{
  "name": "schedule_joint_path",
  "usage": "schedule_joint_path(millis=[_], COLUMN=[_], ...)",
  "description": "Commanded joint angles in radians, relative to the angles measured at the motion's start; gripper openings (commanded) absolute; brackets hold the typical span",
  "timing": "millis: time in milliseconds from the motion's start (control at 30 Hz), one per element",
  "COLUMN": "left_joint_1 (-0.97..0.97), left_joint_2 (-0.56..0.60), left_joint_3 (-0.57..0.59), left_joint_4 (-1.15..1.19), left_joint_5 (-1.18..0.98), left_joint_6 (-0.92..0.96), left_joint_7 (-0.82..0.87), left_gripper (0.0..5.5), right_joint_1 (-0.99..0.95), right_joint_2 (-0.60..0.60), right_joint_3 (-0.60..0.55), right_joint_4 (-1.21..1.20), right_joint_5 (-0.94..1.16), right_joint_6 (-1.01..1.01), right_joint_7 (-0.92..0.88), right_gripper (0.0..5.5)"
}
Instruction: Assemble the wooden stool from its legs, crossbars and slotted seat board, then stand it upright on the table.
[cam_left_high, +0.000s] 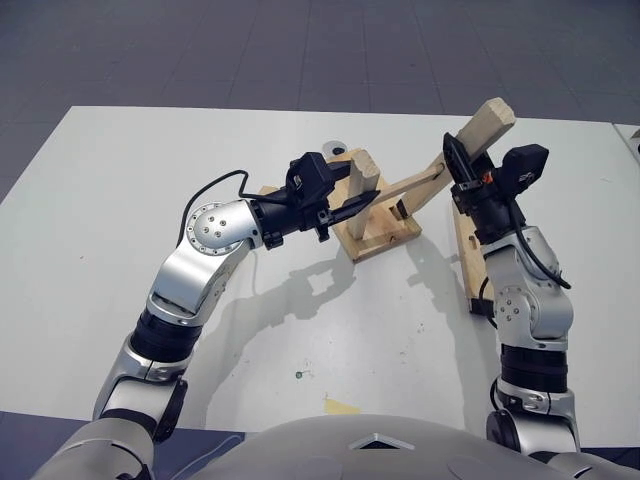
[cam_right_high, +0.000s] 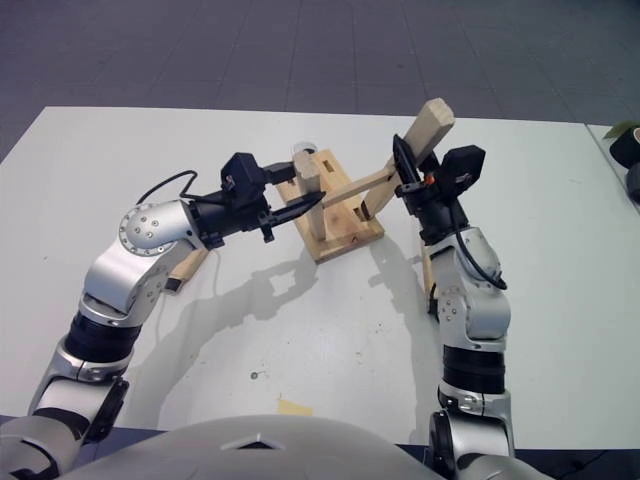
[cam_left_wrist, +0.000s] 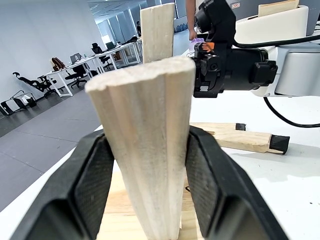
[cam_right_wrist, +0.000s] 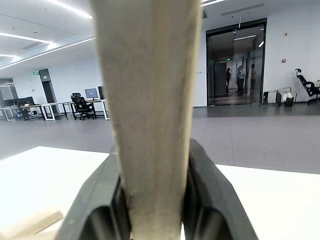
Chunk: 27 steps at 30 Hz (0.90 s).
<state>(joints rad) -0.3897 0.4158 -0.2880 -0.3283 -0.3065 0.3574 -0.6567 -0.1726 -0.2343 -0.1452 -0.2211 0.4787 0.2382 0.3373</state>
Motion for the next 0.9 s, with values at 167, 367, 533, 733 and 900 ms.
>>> schedule_joint_path(millis=[167, 367, 533, 733, 900], left_joint_1=[0.018, 0.012, 0.009, 0.007, -0.013], left_joint_2=[0.019, 0.018, 0.017, 0.017, 0.032], left_joint_3=[-0.057, -0.055, -0.055, -0.057, 0.06], left_joint_4=[0.055, 0.064, 0.07, 0.07, 0.042], left_joint_5=[0.08, 0.089, 0.094, 0.1, 0.047], left_joint_6=[0.034, 0.026, 0.021, 0.017, 0.046], left_joint_7=[-0.013, -0.008, -0.003, -0.002, 0.032], left_gripper=[2.04, 2.04, 2.04, 2.04, 2.04], right_joint_1=[-0.02, -0.096, -0.19, -0.031, -0.062], right_joint_2=[0.014, -0.093, -0.114, -0.055, -0.008], right_joint_3=[0.027, 0.024, 0.028, 0.156, 0.132], right_joint_4=[0.034, 0.059, 0.093, 0.162, 0.141], right_joint_5=[0.164, 0.179, 0.17, 0.048, 0.027], right_joint_6=[0.265, 0.426, 0.539, 0.569, 0.446], right_joint_7=[0.033, 0.041, -0.01, -0.086, -0.112], right_gripper=[1.01, 1.02, 1.02, 1.02, 1.02])
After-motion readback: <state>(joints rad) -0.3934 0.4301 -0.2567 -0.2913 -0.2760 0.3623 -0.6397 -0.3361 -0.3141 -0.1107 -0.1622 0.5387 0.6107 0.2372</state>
